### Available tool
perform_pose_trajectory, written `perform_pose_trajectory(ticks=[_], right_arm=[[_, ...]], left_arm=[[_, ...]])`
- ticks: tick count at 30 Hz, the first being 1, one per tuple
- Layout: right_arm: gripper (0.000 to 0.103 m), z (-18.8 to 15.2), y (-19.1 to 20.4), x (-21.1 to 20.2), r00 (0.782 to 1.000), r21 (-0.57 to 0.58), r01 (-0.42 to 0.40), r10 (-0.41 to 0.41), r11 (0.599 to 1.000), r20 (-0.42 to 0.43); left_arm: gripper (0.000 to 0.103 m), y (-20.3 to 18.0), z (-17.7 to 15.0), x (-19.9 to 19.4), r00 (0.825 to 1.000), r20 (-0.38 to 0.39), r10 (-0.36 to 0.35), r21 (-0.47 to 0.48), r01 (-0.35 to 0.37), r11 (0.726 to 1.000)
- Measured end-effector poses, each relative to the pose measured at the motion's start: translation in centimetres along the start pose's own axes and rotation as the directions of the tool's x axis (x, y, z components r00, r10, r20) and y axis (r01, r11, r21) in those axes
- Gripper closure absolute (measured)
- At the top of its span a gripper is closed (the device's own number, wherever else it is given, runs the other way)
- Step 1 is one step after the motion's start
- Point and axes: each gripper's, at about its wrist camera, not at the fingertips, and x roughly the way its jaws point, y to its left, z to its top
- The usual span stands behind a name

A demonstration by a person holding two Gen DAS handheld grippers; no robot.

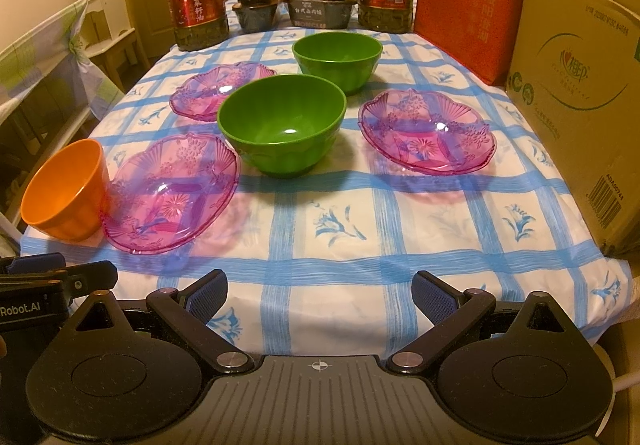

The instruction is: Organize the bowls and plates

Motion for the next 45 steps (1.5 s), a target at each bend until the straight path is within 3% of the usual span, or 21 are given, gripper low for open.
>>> perform_pose_trajectory(ticks=[16, 26, 28, 30, 36, 45], right_arm=[[0.004, -0.1, 0.0, 0.1, 1.0, 0.004, -0.004, 0.004, 1.0, 0.001], [0.005, 0.9, 0.7, 1.6, 0.995, 0.068, -0.104, 0.103, 0.992, 0.018], [0.01, 1.5, 0.8, 2.1, 0.991, 0.074, -0.13, 0.128, 0.989, 0.029], [0.025, 2.1, 1.1, 3.1, 0.988, 0.079, -0.154, 0.153, 0.985, 0.017], [0.039, 3.5, 1.9, 6.1, 0.979, 0.095, -0.201, 0.203, 0.975, -0.013], [0.055, 5.4, 2.8, 10.9, 0.962, 0.1, -0.26, 0.267, 0.96, -0.054]], left_arm=[[0.026, 0.1, 0.0, 0.0, 1.0, 0.0, -0.001, -0.005, 0.001, 1.0], [0.026, 4.1, 1.5, 0.6, 1.0, -0.009, 0.003, -0.151, -0.004, 0.988], [0.027, 5.1, 1.7, 1.1, 1.0, -0.015, 0.003, -0.184, -0.006, 0.983], [0.027, 5.8, 1.8, 1.7, 1.0, -0.021, -0.002, -0.22, -0.003, 0.976], [0.029, 7.2, 1.9, 4.0, 1.0, -0.031, 0.007, -0.294, -0.016, 0.956], [0.05, 7.2, 2.5, 7.6, 1.0, -0.023, 0.002, -0.329, -0.009, 0.944]])
